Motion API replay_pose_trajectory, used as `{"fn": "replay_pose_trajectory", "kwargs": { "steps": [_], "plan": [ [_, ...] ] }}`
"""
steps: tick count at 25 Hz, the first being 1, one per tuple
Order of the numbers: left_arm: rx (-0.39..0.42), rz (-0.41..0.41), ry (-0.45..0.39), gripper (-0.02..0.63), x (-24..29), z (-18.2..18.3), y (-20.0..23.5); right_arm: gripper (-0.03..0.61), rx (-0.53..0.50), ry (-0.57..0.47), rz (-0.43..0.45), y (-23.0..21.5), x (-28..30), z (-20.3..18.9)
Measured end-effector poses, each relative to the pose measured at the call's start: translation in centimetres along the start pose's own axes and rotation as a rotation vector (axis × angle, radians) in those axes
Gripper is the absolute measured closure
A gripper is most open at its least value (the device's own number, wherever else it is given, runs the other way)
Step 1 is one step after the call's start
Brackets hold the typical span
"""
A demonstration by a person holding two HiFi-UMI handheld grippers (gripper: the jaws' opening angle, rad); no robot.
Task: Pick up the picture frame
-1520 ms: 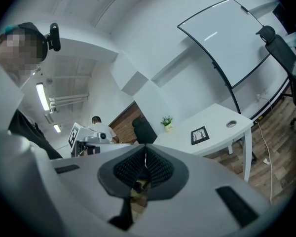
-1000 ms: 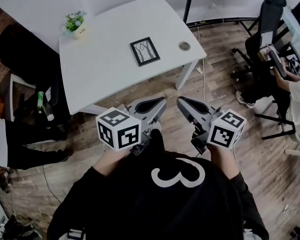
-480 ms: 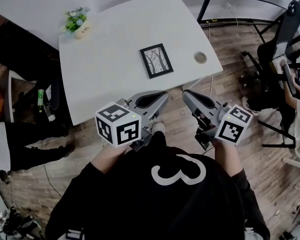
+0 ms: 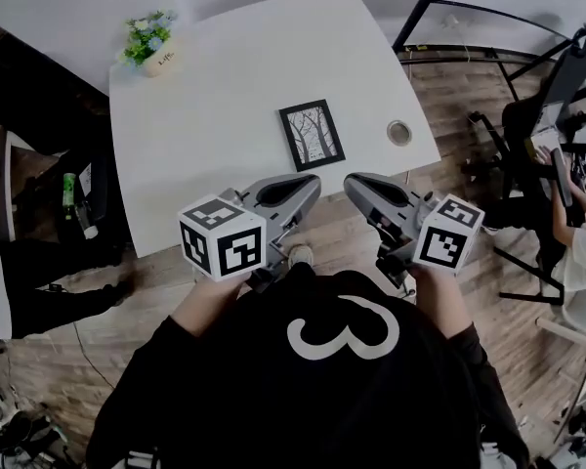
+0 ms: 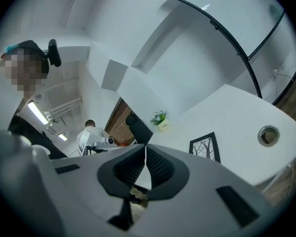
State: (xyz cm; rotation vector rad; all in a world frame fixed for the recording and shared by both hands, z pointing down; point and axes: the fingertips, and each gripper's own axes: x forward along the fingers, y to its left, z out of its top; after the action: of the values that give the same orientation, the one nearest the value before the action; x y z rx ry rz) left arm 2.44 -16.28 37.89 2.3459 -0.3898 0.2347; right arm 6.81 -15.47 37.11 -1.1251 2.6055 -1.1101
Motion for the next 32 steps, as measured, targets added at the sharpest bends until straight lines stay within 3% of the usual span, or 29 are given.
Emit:
{"fn": "replay_pose_trajectory", "kwargs": {
  "steps": [7, 13, 19, 29, 32],
  "plan": [
    [-0.042, 0.045, -0.044, 0.597, -0.2, -0.1, 1.1, 0.554, 0.023, 0.048, 0.007, -1.3, 0.4, -0.6],
    [-0.089, 0.124, -0.072, 0.597, 1.3, 1.6, 3.7, 0.553, 0.027, 0.122, 0.015, -5.5, 1.7, 1.1],
    [-0.115, 0.231, -0.102, 0.597, 2.0, 2.3, 5.9, 0.552, -0.096, 0.195, -0.034, -8.3, 3.0, 2.1],
    [-0.104, 0.393, -0.139, 0.597, 2.5, 2.1, 8.8, 0.552, -0.18, 0.261, 0.006, -12.0, 2.8, 1.8],
    [-0.112, 0.409, -0.157, 0.597, 2.4, 2.0, 9.3, 0.552, -0.172, 0.251, 0.004, -12.8, 3.1, 1.7]
  ]
}}
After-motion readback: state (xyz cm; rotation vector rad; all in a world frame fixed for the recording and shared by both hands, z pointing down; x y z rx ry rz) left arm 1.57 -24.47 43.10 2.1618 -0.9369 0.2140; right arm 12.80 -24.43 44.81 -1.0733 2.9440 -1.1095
